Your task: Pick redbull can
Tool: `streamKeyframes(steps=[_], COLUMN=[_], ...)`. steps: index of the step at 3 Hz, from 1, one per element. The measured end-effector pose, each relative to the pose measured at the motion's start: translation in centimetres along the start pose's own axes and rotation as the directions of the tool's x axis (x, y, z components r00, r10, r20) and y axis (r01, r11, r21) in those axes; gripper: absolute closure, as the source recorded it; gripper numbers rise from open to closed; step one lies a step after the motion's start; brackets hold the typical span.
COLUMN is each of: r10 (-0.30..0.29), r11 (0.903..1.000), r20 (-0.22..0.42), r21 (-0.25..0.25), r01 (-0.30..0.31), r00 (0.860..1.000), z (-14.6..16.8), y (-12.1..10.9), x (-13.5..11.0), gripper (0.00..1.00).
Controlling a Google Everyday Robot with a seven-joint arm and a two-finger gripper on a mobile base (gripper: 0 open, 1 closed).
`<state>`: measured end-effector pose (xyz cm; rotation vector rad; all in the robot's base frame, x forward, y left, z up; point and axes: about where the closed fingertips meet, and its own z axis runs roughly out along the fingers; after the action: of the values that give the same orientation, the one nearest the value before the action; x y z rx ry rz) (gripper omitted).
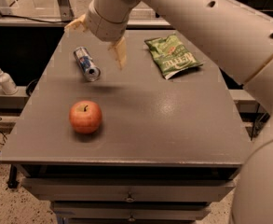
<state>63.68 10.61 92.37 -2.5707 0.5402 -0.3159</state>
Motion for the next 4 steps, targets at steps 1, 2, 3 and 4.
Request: streamKeyframes(steps=[1,2,3,4], r10=[-0.015,-0.050,-0.116,-0.200], r11=[0.9987,0.9972,0.9932,0.9770], r20=[-0.048,-0.075,-0.072,-0.034], r21=[0.048,0.053,0.003,-0.083], r01=[0.017,0.054,0.116,0.196], r00=[0.999,0.996,0.991,0.979], z=[1.3,2.6,4.4,6.4], y=[-3.4,-4.9,-4.9,-3.8], x=[1.6,3.1,3.9,4.3], gripper=[0.00,0.00,0.00,0.00])
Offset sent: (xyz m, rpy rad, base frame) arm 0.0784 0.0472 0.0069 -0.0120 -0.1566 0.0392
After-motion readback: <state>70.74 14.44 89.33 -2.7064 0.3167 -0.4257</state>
